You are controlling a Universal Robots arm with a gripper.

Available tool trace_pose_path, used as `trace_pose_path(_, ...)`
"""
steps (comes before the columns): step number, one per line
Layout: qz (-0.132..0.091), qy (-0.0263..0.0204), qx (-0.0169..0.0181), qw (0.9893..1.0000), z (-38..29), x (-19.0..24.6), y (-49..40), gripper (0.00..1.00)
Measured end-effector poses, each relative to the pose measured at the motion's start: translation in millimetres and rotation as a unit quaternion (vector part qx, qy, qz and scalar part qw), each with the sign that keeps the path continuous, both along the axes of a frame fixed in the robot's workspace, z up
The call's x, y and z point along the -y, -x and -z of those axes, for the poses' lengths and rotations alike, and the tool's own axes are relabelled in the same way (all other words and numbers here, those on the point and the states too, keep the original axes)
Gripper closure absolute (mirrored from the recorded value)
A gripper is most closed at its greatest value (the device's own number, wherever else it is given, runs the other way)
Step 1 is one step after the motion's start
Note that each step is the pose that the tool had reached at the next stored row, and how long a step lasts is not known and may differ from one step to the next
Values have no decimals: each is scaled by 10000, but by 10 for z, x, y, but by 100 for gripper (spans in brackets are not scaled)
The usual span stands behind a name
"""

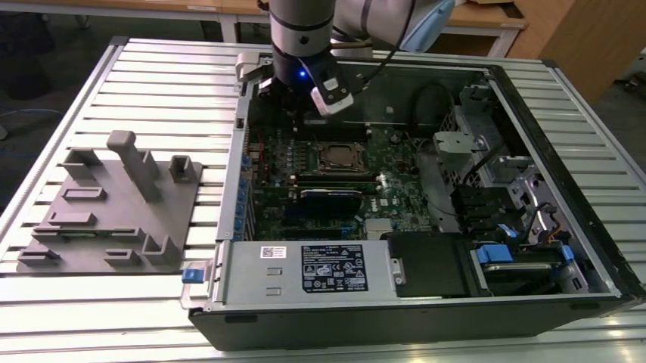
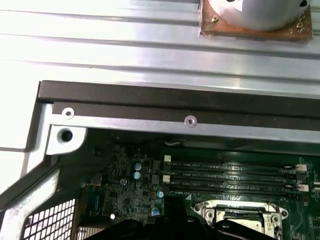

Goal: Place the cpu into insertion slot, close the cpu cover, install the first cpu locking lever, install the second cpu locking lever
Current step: 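Install the first cpu locking lever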

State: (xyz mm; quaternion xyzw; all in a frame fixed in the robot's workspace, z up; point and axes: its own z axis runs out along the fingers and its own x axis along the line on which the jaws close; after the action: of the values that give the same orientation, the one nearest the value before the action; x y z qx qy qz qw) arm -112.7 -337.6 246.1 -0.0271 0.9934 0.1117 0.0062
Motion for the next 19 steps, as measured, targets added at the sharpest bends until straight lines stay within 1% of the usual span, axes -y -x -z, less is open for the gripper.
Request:
trace_pose_path(1,0,-16,0,10000,0,2,0,90)
trace_pose_path(4,0,-19,0,10000,0,3,-2,90)
trace_pose_path(6,0,-19,0,10000,0,3,-23,90)
trace_pose_path(8,0,-19,0,10000,0,3,-63,90)
trace_pose_path(11,1,-19,0,10000,0,3,-141,90)
trace_pose_path(19,1,-19,-1,10000,0,3,-392,90)
